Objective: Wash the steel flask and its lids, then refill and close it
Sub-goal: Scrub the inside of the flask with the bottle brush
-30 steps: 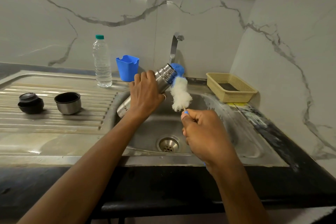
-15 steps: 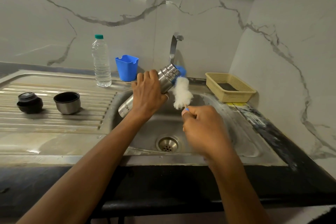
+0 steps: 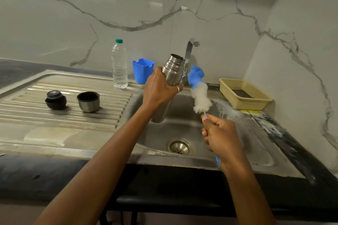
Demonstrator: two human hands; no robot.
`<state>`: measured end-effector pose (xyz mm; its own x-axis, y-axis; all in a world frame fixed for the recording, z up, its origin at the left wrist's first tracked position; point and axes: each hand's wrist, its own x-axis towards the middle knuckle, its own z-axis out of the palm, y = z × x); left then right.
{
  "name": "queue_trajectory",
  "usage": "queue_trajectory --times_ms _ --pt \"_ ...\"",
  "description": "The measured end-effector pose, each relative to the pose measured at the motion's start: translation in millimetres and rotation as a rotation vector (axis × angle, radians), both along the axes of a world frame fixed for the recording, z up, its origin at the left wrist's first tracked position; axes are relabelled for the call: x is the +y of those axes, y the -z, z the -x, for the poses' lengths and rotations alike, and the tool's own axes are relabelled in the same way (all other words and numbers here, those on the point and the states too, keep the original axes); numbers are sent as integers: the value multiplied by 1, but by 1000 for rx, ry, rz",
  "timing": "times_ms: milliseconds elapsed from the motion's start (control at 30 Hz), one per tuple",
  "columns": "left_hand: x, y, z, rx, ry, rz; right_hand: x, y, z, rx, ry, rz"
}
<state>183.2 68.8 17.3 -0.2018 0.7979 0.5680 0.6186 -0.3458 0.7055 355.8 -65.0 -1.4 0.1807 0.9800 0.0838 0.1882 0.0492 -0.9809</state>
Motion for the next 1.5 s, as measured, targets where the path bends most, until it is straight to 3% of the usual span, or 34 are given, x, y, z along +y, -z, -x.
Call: queue_trajectory --times_ms 200,533,933,1500 --pt "-7 -14 38 -159 -43 24 -2 15 5 70 15 -30" --pt "-19 -61 117 -250 -182 -6 -7 15 10 25 -42 -43" --pt "11 -39 149 -268 -251 40 -5 23 10 -103 -47 -25" --pt "46 -23 167 -257 -271 88 -2 23 14 -66 -124 17"
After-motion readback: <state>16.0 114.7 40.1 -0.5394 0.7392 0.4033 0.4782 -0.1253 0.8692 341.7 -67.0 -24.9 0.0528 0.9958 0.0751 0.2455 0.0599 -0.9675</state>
